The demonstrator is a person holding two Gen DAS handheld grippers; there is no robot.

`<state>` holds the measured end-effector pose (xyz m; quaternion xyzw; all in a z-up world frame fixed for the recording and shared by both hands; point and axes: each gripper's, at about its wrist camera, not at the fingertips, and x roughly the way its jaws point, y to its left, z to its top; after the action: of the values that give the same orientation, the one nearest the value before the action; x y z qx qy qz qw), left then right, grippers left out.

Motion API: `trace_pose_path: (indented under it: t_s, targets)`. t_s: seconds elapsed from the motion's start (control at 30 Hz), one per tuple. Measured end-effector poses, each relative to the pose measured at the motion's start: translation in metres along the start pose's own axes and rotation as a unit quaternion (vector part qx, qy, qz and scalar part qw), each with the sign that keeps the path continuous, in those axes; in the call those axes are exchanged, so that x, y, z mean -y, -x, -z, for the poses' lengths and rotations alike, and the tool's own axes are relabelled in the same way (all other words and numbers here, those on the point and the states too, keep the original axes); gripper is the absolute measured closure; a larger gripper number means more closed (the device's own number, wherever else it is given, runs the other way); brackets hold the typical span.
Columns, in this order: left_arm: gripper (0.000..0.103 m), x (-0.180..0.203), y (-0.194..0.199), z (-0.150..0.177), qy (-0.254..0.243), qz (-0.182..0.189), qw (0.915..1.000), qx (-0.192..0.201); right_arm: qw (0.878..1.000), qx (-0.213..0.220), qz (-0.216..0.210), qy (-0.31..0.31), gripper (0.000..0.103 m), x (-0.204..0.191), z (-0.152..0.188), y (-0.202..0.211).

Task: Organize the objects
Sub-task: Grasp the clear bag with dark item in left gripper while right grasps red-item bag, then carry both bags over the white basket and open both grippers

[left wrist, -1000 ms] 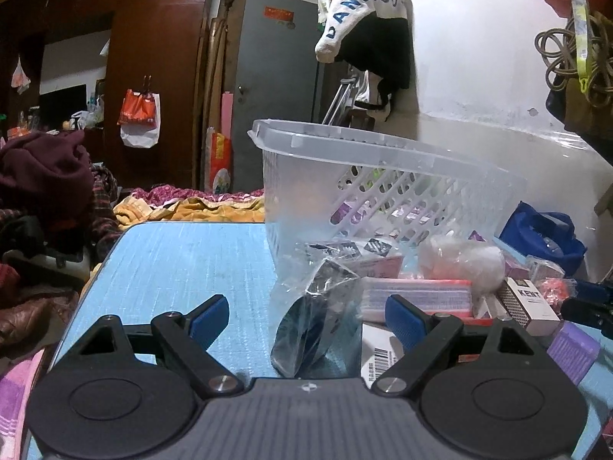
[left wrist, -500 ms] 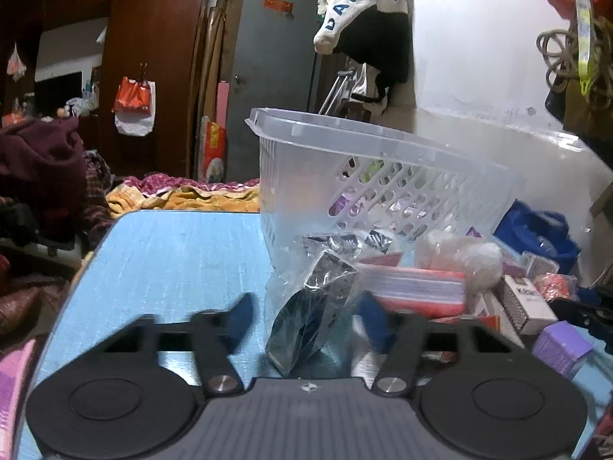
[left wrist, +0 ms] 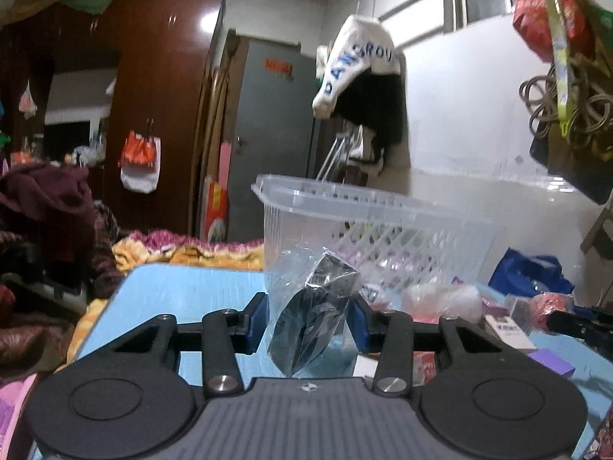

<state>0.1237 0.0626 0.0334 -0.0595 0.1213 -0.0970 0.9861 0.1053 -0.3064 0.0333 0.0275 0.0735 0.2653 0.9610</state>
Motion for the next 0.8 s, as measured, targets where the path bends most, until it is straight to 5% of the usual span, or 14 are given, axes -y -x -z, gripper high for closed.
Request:
trace_pose_path:
  t_s: [0.3,0.53,0.67,0.8]
  targets:
    - [0.055,-0.007,0.017,-0.008,0.043,-0.007,0.9973,0.060,0.999,0.031,0.000,0.016,0.055,-0.013,-0.024,0.009]
    - [0.055,0.032,0.012,-0.092,0.026,0.060,0.9918,0.109,0.995,0.060,0.004,0.076,0.055,-0.032,-0.091,-0.033]
    - [0.055,0.048,-0.039,-0.129,0.028,0.059,0.9951,0.074,0.993,0.050,0.005,0.109,0.055,-0.034,-0.120,-0.079]
    - [0.055,0.048,-0.080,-0.131,0.038,0.045,0.9978,0.031,0.994,-0.002,0.019,0.109,0.055,-0.023,-0.120,-0.123]
